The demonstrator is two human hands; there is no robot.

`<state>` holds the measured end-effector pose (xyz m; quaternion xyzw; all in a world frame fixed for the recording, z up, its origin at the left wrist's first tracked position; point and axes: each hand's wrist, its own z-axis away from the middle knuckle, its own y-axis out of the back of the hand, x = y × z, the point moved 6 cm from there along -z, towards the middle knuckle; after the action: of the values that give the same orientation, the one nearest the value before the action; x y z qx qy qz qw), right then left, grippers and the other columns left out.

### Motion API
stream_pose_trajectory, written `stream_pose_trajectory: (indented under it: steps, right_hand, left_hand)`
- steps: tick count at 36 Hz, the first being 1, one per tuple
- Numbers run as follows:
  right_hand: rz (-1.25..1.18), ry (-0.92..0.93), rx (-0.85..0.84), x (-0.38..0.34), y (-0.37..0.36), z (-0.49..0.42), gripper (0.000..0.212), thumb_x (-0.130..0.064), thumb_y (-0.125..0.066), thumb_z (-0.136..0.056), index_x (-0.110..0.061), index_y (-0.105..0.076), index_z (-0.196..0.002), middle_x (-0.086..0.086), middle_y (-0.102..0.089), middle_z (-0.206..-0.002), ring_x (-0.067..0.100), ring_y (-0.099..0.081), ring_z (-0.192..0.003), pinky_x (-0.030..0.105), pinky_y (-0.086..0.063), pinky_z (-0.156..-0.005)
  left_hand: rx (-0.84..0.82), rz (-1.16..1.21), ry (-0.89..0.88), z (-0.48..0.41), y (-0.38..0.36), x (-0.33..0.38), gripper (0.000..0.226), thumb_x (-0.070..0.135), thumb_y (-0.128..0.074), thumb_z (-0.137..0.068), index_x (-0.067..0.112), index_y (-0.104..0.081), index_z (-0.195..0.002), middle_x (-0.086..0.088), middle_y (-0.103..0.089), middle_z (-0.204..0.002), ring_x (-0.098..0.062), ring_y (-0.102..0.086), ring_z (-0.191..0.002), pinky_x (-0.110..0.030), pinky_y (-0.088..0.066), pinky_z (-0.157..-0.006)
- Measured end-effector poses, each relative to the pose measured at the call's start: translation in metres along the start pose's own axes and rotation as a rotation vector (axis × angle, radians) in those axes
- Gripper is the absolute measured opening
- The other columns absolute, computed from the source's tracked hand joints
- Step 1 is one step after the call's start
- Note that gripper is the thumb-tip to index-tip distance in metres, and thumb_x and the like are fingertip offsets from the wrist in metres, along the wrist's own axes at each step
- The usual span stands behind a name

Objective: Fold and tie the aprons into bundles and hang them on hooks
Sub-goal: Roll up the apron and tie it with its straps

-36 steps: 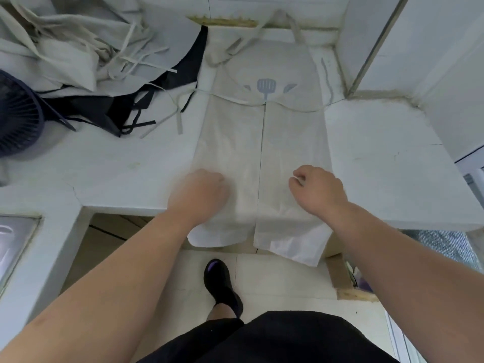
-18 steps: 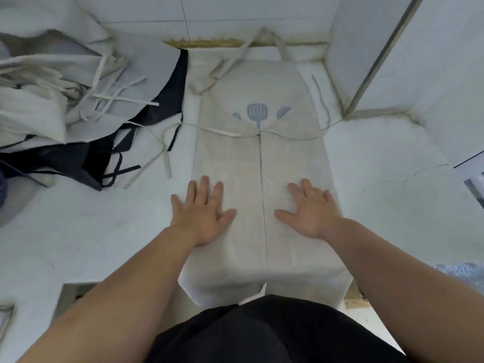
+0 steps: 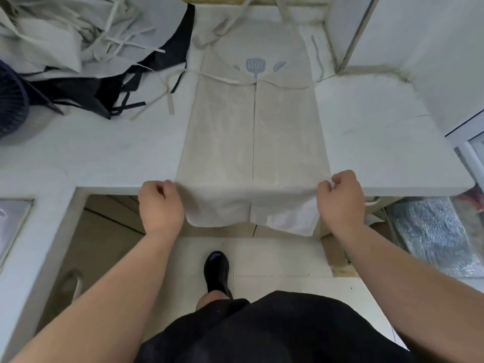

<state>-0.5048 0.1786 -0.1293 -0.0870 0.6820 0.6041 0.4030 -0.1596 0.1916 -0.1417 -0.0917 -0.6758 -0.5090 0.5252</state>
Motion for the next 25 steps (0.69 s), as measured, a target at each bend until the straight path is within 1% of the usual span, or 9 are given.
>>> stream_pose_trajectory:
  steps: [5,7,8,9,11,15,19,22,25]
  right_hand:
    - [-0.17,-0.228,-0.094,0.026,-0.009,0.019,0.036,-0.034,-0.06,-0.091,-0.009,-0.04,-0.107,0.006,-0.052,-0.096,0.023,-0.051,-0.088,0.029,-0.036,-0.075]
    - [-0.327,-0.316,-0.118,0.031,-0.014,0.02,0.046,-0.031,-0.064,-0.089,-0.004,-0.04,-0.118,0.006,-0.052,-0.102,0.019,-0.051,-0.095,0.027,-0.038,-0.079]
    - [-0.383,-0.356,-0.12,0.032,-0.015,0.019,0.049,-0.029,-0.065,-0.089,-0.002,-0.04,-0.121,0.006,-0.052,-0.103,0.017,-0.051,-0.095,0.024,-0.038,-0.08]
    - [-0.412,-0.381,-0.129,0.033,-0.016,0.017,0.05,-0.029,-0.065,-0.089,0.0,-0.041,-0.122,0.006,-0.053,-0.104,0.016,-0.051,-0.094,0.023,-0.038,-0.08]
    - [-0.461,-0.406,-0.162,0.035,-0.019,0.013,0.052,-0.031,-0.065,-0.089,0.002,-0.045,-0.125,0.005,-0.054,-0.105,0.015,-0.051,-0.092,0.019,-0.039,-0.075]
    - [-0.535,-0.492,-0.313,0.032,-0.025,0.011,0.057,-0.036,-0.063,-0.089,0.001,-0.049,-0.131,0.002,-0.055,-0.119,0.017,-0.049,-0.108,0.024,-0.035,-0.087]
    - [-0.527,-0.501,-0.363,0.04,-0.026,0.015,0.035,-0.04,-0.068,-0.085,-0.011,-0.066,-0.104,0.006,-0.067,-0.115,0.026,-0.061,-0.107,0.042,-0.046,-0.1]
    - [-0.555,-0.515,-0.456,0.036,-0.023,0.025,0.019,-0.032,-0.064,-0.09,-0.013,-0.065,-0.091,0.007,-0.069,-0.105,0.026,-0.065,-0.101,0.045,-0.048,-0.098]
    - [-0.65,-0.58,-0.56,0.039,-0.025,0.035,0.02,-0.023,-0.058,-0.094,-0.01,-0.062,-0.108,0.008,-0.068,-0.112,0.023,-0.065,-0.101,0.041,-0.051,-0.091]
  left_hand:
    - [-0.228,0.225,0.496,0.014,-0.014,-0.048,0.049,0.056,-0.056,-0.088,0.009,-0.045,-0.082,-0.002,-0.045,-0.077,-0.02,-0.044,-0.067,-0.031,-0.037,-0.067]
    - [-0.401,0.423,0.646,0.011,-0.021,-0.052,0.069,0.061,-0.066,-0.078,0.007,-0.053,-0.118,-0.002,-0.055,-0.116,-0.021,-0.053,-0.108,-0.039,-0.039,-0.094]
    - [-0.462,0.473,0.67,0.007,-0.022,-0.051,0.092,0.065,-0.069,-0.07,0.009,-0.043,-0.139,-0.002,-0.046,-0.14,-0.021,-0.043,-0.13,-0.044,-0.032,-0.105]
    - [-0.505,0.496,0.671,0.002,-0.022,-0.049,0.106,0.069,-0.071,-0.063,0.013,-0.034,-0.146,-0.002,-0.036,-0.151,-0.021,-0.033,-0.139,-0.048,-0.026,-0.111]
    - [-0.55,0.51,0.629,-0.006,-0.026,-0.043,0.098,0.065,-0.069,-0.069,0.014,-0.036,-0.145,-0.001,-0.036,-0.152,-0.018,-0.033,-0.14,-0.052,-0.022,-0.113]
    - [-0.587,0.531,0.615,-0.002,-0.037,-0.029,0.069,0.054,-0.07,-0.078,0.019,-0.05,-0.134,0.002,-0.055,-0.136,-0.02,-0.052,-0.121,-0.043,-0.047,-0.089]
    - [-0.558,0.448,0.581,0.002,-0.036,-0.036,0.111,0.07,-0.083,-0.033,0.017,-0.057,-0.127,0.002,-0.065,-0.12,-0.024,-0.062,-0.108,-0.048,-0.047,-0.098]
    - [-0.6,0.35,0.499,0.007,-0.031,-0.036,0.097,0.073,-0.075,-0.046,0.017,-0.059,-0.123,0.002,-0.066,-0.119,-0.023,-0.063,-0.107,-0.044,-0.047,-0.1]
    - [-0.692,0.328,0.468,0.018,-0.028,-0.038,0.081,0.067,-0.071,-0.055,0.02,-0.061,-0.12,0.003,-0.068,-0.115,-0.019,-0.065,-0.104,-0.04,-0.048,-0.098]
